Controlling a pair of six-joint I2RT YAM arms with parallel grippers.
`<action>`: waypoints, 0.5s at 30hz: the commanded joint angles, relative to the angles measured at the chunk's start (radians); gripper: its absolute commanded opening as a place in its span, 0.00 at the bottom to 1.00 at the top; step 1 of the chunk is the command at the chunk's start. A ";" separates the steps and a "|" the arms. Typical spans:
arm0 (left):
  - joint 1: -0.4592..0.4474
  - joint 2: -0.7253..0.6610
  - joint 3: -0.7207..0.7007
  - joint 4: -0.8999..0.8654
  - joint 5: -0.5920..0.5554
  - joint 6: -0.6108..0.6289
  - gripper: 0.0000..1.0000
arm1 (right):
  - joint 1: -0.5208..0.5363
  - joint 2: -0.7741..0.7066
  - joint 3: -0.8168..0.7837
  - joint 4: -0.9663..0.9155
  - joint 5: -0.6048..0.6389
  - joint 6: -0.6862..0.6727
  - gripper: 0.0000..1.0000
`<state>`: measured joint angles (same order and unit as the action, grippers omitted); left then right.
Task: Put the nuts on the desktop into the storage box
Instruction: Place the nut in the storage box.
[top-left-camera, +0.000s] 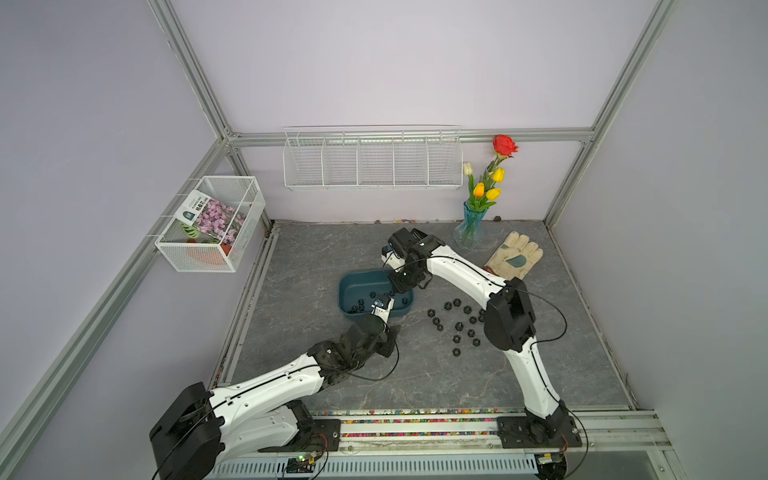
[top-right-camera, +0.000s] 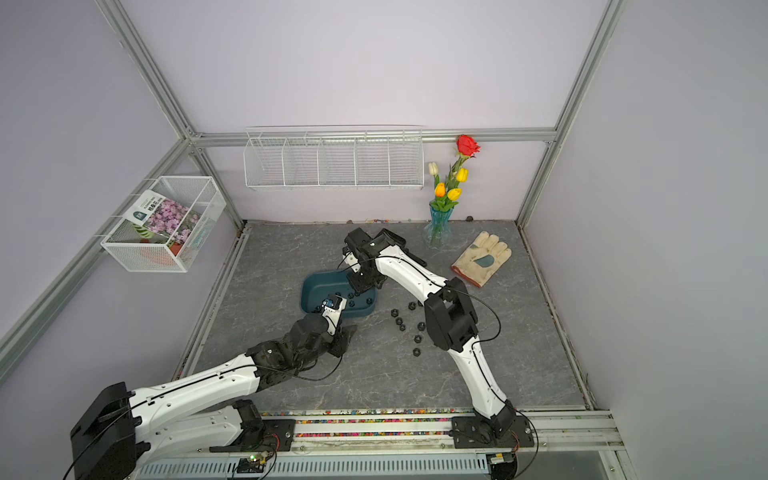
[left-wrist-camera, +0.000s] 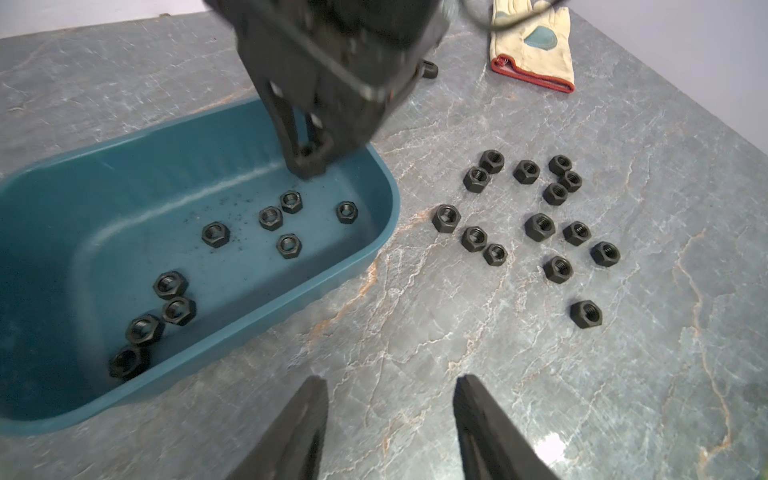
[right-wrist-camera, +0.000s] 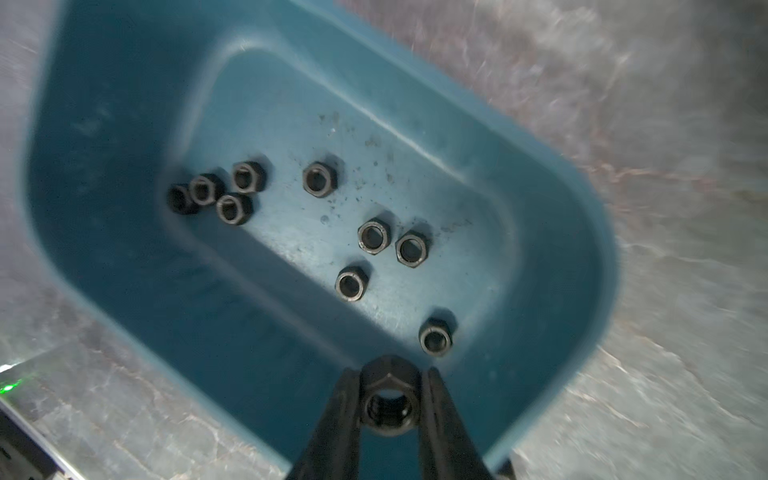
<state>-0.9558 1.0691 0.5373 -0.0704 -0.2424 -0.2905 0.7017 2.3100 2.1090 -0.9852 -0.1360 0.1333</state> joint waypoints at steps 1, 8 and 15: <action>-0.004 -0.018 -0.022 -0.019 -0.032 -0.016 0.54 | 0.001 0.022 0.031 -0.020 -0.033 -0.004 0.08; -0.004 -0.020 -0.050 0.025 -0.017 -0.025 0.54 | 0.004 0.102 0.057 -0.019 -0.045 0.001 0.08; -0.004 -0.002 -0.044 0.023 -0.013 -0.018 0.54 | 0.007 0.155 0.097 -0.030 -0.047 0.006 0.10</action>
<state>-0.9562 1.0603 0.4896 -0.0582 -0.2577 -0.3035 0.7021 2.4454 2.1803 -0.9916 -0.1680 0.1341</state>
